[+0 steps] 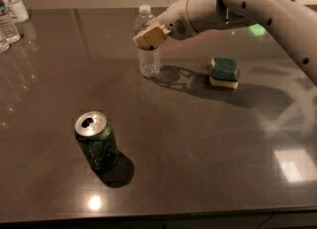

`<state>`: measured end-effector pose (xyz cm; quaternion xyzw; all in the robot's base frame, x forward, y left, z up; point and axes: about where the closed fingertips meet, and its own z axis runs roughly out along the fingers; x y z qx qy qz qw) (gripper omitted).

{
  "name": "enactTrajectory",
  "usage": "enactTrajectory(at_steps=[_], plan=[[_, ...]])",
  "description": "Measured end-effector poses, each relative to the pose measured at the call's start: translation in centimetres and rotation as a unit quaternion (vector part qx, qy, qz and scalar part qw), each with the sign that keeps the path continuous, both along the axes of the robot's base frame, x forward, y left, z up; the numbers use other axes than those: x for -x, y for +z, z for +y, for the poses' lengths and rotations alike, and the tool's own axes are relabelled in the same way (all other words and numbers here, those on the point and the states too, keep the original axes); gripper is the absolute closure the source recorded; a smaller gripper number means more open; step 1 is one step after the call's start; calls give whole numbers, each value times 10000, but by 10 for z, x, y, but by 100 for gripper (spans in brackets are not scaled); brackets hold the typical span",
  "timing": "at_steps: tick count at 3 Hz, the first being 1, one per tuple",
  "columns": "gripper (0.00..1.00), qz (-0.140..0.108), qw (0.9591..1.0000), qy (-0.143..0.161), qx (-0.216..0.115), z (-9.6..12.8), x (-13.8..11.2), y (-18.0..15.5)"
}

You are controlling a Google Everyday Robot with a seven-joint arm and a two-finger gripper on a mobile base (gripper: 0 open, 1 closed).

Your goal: Knock water bottle over

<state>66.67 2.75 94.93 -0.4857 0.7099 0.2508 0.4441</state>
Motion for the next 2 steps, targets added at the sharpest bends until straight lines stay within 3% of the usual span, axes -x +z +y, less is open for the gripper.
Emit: enactTrajectory(at_steps=[1,2], plan=[[88,128,9994,-66,302,-19,23,14],[100,84,9963,239,819,-32,46,25]])
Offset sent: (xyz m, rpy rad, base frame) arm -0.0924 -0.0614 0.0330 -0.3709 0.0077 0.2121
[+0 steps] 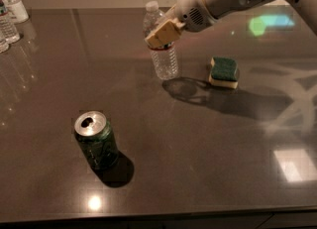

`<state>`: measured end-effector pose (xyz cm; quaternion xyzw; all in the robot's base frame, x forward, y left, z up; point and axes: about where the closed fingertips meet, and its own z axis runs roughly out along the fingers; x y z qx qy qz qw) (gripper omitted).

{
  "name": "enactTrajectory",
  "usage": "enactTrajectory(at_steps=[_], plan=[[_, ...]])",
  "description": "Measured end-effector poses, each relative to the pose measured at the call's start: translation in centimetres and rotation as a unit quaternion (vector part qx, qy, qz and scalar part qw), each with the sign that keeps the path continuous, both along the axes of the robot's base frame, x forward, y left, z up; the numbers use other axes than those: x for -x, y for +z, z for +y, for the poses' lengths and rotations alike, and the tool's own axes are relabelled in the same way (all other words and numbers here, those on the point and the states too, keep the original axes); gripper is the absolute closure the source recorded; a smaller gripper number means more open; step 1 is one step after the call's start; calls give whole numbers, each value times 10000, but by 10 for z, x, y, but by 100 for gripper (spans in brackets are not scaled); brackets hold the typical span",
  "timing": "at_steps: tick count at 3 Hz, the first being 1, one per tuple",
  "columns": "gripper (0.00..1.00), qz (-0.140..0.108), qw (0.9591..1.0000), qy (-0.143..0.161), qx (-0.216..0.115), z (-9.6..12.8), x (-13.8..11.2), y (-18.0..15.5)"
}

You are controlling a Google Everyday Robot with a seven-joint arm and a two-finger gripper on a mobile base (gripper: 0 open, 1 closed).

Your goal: Knock water bottle over

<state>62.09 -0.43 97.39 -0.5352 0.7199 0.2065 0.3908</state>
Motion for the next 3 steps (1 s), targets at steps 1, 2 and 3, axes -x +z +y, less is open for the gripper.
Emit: enactTrajectory(at_steps=[1,2,3], plan=[[100,-129,9932,798,834,-7,28,-3],[100,-224,9687,1742,1756,-11,59,-24],[100,-188,9343,2471,2561,-18,77,-53]])
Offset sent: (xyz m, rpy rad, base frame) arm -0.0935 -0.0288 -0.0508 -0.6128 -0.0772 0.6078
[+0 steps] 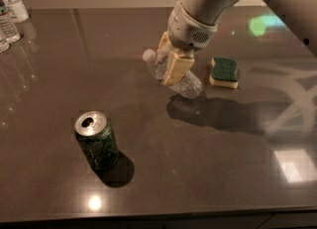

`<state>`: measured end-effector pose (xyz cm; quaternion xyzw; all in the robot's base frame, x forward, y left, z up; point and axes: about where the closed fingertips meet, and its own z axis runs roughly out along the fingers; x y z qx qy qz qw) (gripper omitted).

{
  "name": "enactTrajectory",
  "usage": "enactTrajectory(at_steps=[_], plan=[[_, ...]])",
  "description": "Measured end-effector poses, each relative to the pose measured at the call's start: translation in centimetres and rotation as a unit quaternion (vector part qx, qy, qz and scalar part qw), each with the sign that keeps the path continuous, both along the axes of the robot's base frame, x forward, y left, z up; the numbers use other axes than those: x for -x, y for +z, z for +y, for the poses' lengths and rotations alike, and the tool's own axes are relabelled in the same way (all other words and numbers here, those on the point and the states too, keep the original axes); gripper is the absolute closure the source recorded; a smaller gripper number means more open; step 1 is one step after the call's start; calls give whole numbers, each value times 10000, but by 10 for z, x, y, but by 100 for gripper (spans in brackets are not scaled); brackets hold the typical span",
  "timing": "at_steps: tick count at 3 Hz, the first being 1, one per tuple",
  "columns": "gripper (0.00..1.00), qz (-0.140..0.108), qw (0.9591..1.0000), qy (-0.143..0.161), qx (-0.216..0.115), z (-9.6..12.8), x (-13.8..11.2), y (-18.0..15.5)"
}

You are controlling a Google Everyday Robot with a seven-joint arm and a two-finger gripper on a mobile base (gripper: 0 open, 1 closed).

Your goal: Knock water bottle over

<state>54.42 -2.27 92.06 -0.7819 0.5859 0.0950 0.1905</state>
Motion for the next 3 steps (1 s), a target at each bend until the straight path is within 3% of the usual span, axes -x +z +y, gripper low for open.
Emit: enactTrajectory(at_steps=[1,3], plan=[[83,48,9964,455,712,-8,7,-25],[36,-80,9804,1169,1585,-14,21,-50]])
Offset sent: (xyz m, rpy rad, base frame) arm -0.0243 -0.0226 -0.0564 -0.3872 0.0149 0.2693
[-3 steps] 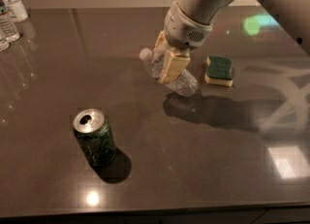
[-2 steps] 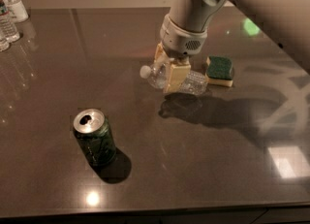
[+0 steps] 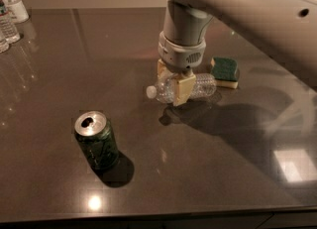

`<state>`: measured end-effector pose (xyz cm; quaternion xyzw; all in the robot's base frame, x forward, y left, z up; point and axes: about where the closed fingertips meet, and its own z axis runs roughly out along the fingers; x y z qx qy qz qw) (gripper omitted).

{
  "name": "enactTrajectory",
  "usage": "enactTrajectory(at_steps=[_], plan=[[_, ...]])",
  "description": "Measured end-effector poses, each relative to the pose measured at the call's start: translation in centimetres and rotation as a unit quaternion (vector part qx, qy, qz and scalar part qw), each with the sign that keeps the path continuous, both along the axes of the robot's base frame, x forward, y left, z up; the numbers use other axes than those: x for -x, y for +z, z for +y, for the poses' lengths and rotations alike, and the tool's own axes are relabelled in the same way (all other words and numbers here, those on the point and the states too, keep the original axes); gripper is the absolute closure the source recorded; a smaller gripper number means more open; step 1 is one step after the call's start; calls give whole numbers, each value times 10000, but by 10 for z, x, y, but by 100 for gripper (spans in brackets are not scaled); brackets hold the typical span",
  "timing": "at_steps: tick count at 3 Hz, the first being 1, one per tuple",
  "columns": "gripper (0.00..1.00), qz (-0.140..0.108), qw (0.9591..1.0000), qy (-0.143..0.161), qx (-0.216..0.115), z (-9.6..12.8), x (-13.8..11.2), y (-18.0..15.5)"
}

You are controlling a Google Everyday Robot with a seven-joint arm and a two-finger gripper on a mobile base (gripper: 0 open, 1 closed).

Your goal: Knock water bottle over

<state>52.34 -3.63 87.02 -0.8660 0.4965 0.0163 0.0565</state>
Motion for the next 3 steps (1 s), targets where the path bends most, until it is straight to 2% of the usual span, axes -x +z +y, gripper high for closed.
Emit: enactTrajectory(at_steps=[1,2,3], plan=[[12,-50,9990,320,300,-1,9,-11],[0,-96,9966,604,561,-3,26,-24],[0,-97,9966,604,560,-3,26,-24]])
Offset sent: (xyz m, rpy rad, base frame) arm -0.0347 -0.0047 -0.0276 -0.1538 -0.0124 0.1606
